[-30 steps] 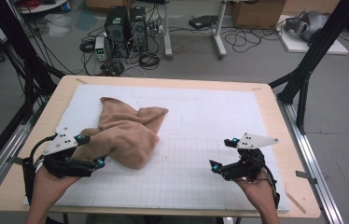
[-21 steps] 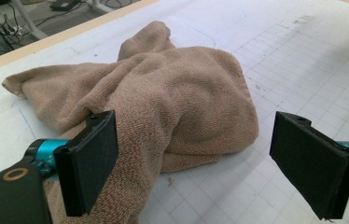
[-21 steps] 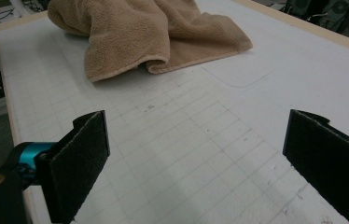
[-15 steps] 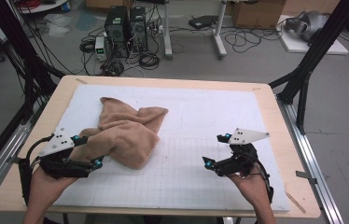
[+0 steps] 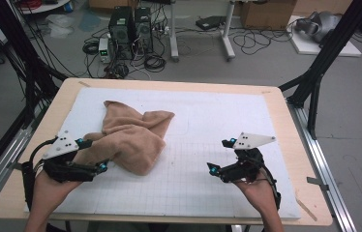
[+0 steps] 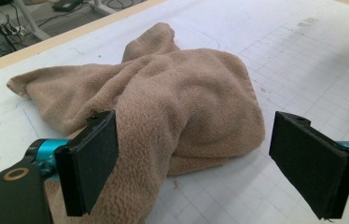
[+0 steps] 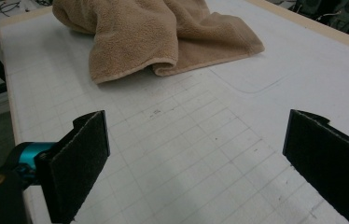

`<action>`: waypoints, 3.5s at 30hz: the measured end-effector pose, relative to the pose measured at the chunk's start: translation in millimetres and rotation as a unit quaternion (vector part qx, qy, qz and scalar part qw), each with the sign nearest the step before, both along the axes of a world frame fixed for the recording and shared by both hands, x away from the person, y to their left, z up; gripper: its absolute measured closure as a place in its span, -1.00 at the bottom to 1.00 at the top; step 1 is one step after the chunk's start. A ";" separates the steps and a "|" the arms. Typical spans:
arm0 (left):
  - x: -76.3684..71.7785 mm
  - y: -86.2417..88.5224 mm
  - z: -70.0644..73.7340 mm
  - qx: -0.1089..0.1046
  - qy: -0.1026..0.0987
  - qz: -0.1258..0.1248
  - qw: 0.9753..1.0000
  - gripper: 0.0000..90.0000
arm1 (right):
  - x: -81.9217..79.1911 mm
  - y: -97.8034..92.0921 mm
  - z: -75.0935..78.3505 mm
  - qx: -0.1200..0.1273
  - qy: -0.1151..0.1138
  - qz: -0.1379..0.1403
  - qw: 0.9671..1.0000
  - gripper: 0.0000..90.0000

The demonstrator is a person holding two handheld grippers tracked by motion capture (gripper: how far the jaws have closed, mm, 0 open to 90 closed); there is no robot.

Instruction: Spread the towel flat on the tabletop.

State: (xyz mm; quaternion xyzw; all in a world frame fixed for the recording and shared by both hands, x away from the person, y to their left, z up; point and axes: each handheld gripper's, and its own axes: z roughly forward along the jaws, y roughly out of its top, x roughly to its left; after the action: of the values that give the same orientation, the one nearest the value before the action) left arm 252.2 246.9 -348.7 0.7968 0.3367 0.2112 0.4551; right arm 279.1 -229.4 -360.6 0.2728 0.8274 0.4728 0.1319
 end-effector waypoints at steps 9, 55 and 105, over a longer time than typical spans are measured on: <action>30.8 -15.1 -3.2 0.010 0.012 -0.003 1.000 -0.61 | 1.8 -0.6 -1.8 -0.002 0.003 0.001 1.000 -0.86; 81.8 -45.6 -35.1 0.056 0.073 -0.029 0.995 0.39 | 9.4 -1.9 -19.2 0.004 0.016 -0.002 1.000 -0.86; 41.6 -90.4 7.2 -0.034 0.037 -0.127 0.991 -0.14 | 91.1 40.2 -46.2 -0.065 0.065 0.007 0.996 -0.16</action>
State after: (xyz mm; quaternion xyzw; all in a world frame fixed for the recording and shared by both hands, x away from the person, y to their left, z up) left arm 293.8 156.5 -341.5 0.8243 0.2564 0.1104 0.4925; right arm 370.2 -189.2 -406.8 0.2876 0.8653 0.4001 0.0919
